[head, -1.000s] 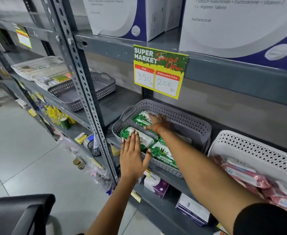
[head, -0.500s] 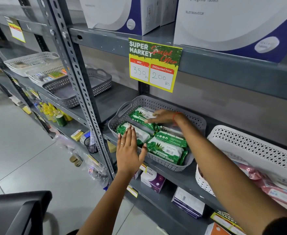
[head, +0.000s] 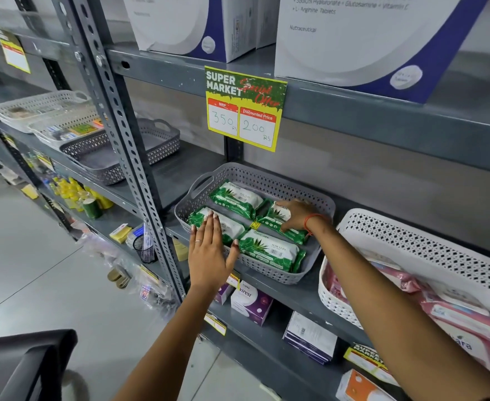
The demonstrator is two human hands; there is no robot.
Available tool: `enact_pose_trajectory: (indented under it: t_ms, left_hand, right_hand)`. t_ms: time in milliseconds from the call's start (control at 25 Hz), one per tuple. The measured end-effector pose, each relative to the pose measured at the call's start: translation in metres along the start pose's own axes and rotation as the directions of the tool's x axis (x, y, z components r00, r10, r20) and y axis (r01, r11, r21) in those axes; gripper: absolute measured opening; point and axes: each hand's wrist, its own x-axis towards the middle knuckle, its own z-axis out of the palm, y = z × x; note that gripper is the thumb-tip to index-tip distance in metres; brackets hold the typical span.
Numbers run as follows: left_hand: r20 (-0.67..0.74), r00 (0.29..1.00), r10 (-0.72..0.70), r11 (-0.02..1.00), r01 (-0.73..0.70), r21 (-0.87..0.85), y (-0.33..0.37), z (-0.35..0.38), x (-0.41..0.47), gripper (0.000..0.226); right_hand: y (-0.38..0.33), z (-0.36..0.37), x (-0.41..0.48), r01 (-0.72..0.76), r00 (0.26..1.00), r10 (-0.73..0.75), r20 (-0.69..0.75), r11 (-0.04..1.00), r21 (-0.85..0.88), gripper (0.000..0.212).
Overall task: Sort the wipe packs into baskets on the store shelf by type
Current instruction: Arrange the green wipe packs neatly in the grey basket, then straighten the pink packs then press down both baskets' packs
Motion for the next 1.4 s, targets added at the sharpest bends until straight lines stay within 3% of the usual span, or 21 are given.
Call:
enact_pose_trajectory:
  t_ms: [440,520,680,760,800,880,960,1040,1160,1240,1400]
  left_hand:
    - [0.042,0.999,0.018,0.998,-0.020,0.061,0.001,-0.007,0.003,0.081]
    - [0.064,0.997,0.032,0.996,-0.037,0.086,0.001,-0.012,0.005,0.085]
    - [0.106,0.992,0.064,0.993,-0.073,0.088,0.028,-0.015,-0.002,0.086]
    - [0.126,0.983,0.135,0.988,-0.144,0.059,0.062,-0.011,-0.018,0.087]
    - [0.132,0.973,0.189,0.981,-0.194,0.023,0.083,-0.008,-0.026,0.087]
    - [0.176,0.939,0.297,0.955,-0.295,-0.039,0.122,-0.001,-0.039,0.087]
    - [0.203,0.905,0.374,0.927,-0.371,-0.056,0.158,0.005,-0.046,0.082]
    - [0.212,0.892,0.398,0.917,-0.390,-0.081,0.180,0.009,-0.047,0.081]
    - [0.260,0.867,0.425,0.905,-0.418,-0.085,0.191,0.017,-0.047,0.087]
    - [0.262,0.868,0.423,0.906,-0.413,-0.094,0.190,0.021,-0.048,0.090]
    - [0.254,0.865,0.432,0.902,-0.418,-0.109,0.189,0.023,-0.049,0.093]
  right_hand:
    - [0.002,-0.003,-0.009,0.011,0.998,-0.010,0.058,1.000,-0.022,0.087]
    - [0.000,-0.008,-0.020,0.016,1.000,-0.016,-0.006,1.000,0.020,0.088]
    - [0.022,-0.021,-0.064,0.143,0.943,-0.083,-0.324,0.975,0.168,0.057]
    - [0.055,-0.029,-0.095,0.121,0.931,-0.009,-0.365,0.951,0.284,0.059]
    - [0.078,-0.033,-0.112,0.075,0.945,0.048,-0.323,0.930,0.359,0.063]
    - [0.122,-0.034,-0.136,-0.034,0.995,0.075,-0.068,0.881,0.473,0.050]
    - [0.151,-0.029,-0.153,-0.147,0.973,0.054,0.222,0.891,0.430,0.036]
    - [0.160,-0.025,-0.156,-0.138,0.959,0.041,0.280,0.932,0.335,0.039]
    - [0.156,-0.024,-0.151,-0.120,0.992,0.096,0.081,0.911,0.395,0.052]
    - [0.151,-0.020,-0.147,-0.132,0.986,0.157,-0.052,0.936,0.327,0.069]
    - [0.148,-0.002,-0.144,-0.215,0.958,0.245,-0.145,0.956,0.199,0.080]
